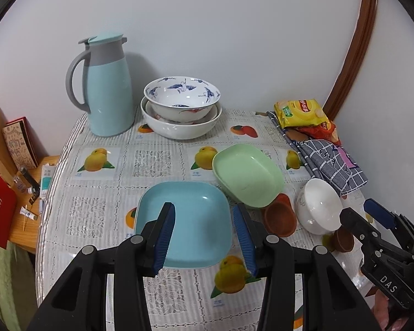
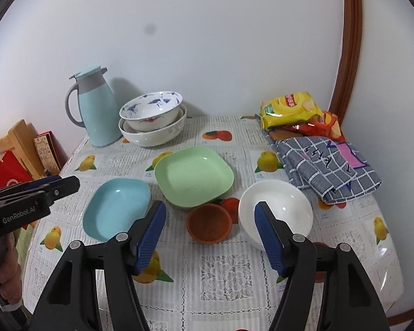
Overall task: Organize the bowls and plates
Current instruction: 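Move both grippers toward the rim of the green square plate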
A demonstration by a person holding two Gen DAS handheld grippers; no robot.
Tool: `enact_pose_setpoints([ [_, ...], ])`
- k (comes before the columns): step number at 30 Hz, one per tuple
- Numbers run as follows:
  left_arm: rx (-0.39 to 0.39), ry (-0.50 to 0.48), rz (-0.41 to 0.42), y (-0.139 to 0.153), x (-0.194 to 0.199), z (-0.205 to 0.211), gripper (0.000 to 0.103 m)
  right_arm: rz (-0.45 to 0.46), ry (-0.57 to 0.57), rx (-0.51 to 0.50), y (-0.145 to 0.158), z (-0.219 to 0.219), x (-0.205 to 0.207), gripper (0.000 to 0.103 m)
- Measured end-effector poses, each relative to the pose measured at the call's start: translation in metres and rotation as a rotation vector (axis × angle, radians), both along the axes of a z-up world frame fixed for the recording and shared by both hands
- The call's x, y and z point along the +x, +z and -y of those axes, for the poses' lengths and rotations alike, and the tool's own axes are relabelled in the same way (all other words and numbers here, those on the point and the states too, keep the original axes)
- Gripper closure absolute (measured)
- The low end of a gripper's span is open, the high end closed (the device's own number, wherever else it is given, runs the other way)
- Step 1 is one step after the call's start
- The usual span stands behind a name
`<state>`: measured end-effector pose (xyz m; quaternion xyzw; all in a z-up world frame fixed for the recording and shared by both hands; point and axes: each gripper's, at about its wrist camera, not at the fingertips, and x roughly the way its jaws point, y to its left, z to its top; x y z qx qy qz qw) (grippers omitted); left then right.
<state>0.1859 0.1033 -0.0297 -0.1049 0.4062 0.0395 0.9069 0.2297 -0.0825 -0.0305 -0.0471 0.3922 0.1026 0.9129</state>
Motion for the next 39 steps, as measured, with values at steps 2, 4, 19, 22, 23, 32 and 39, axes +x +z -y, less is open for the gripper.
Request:
enact_pose_setpoints([
  [2, 0.004, 0.002, 0.001, 0.002, 0.002, 0.003, 0.061, 0.004, 0.000, 0.004, 0.003, 0.001, 0.001, 0.037],
  [4, 0.008, -0.002, 0.000, 0.003, 0.007, 0.007, 0.061, 0.007, -0.004, 0.012, 0.006, 0.005, 0.005, 0.037],
  [19, 0.029, -0.014, -0.031, -0.004, 0.059, 0.019, 0.061, 0.020, -0.022, 0.032, 0.011, 0.025, 0.059, 0.036],
  [22, 0.033, -0.011, -0.032, -0.005, 0.070, 0.018, 0.061, 0.009, -0.024, 0.050, 0.010, 0.027, 0.077, 0.036],
  [23, 0.031, -0.010, -0.033, -0.006, 0.072, 0.017, 0.061, 0.007, -0.021, 0.054, 0.009, 0.027, 0.082, 0.036],
  [32, 0.007, -0.011, -0.088, -0.033, 0.110, 0.015, 0.061, -0.057, -0.016, 0.088, -0.023, 0.023, 0.129, 0.036],
  [39, -0.005, -0.010, -0.150, -0.057, 0.143, 0.014, 0.061, -0.100, -0.021, 0.093, -0.050, 0.018, 0.163, 0.036],
])
